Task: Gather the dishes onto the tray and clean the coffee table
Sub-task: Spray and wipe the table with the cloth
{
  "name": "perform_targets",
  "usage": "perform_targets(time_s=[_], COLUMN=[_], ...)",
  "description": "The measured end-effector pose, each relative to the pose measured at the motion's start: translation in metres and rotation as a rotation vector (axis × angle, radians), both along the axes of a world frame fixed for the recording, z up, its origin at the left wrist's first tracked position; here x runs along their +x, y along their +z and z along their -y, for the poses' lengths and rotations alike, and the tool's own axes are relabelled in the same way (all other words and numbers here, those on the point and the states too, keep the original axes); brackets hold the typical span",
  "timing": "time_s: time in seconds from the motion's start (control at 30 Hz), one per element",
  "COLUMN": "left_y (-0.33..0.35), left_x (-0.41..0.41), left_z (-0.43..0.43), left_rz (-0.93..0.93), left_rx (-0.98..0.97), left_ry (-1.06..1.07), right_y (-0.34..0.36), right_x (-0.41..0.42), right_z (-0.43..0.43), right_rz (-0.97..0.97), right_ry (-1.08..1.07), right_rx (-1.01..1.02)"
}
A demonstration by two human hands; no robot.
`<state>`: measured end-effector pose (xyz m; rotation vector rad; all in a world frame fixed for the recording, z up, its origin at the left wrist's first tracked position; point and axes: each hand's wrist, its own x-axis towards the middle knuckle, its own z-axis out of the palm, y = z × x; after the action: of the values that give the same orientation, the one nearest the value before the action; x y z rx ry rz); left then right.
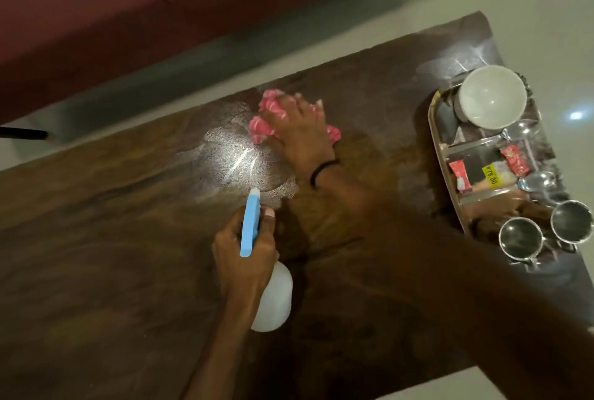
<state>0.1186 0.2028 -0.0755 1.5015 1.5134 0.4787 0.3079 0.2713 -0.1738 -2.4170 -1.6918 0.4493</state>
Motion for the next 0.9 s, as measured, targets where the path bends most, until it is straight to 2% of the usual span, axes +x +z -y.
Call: perform_targets(time_s=[0.1, 0.17, 0.23, 0.33, 0.4, 0.5, 0.6, 0.63, 0.67, 0.73, 0.8, 0.87, 0.9], left_y=[0.0, 0.003, 0.006, 0.008, 0.006, 0.013, 0.015, 0.015, 0.012, 0.003, 0.001, 0.001, 0.002], left_x=[0.001, 0.002, 0.005, 0.012, 0.017, 0.025, 0.026, 0.027, 0.027, 0.027, 0.032, 0.037, 0.041], left_z=[-0.005, -0.009, -0.012, -0.016, -0.017, -0.016, -0.014, -0.015, -0.015, -0.012, -0.007, -0.006, -0.005], left_rz=[0.011, 0.015, 0.017, 0.045, 0.063, 0.03, 0.047, 0.058, 0.088, 0.119, 0.096, 0.09, 0.087], left_rx=[-0.014, -0.002, 0.015, -0.05, -0.089, -0.004, -0.012, -0.039, -0.06, -0.118, -0.136, -0.069, -0.034], left_ry=[0.025, 0.025, 0.027, 0.046, 0.047, 0.044, 0.043, 0.058, 0.064, 0.046, 0.016, 0.01, -0.005], right_y=[-0.004, -0.001, 0.003, 0.004, 0.009, 0.004, 0.002, 0.003, 0.005, 0.002, -0.001, -0.002, -0.001], right_x=[0.038, 0.02, -0.012, -0.023, -0.001, 0.054, 0.059, 0.042, 0.018, -0.017, -0.014, 0.02, 0.042], right_z=[0.016, 0.05, 0.057, 0.002, -0.043, -0.053, 0.015, 0.041, 0.064, 0.081, 0.057, 0.015, 0.002], right_rz=[0.025, 0.016, 0.007, -0.041, -0.046, -0.008, 0.012, 0.012, 0.021, 0.01, -0.002, 0.027, 0.037], right_ry=[-0.2, -0.295, -0.19, 0.136, 0.158, -0.09, -0.338, -0.351, -0.287, -0.016, 0.152, 0.1, 0.006], right_rx=[0.0, 0.0, -0.023, -0.019, -0.004, 0.019, -0.009, -0.026, -0.026, -0.025, -0.018, 0.001, -0.018])
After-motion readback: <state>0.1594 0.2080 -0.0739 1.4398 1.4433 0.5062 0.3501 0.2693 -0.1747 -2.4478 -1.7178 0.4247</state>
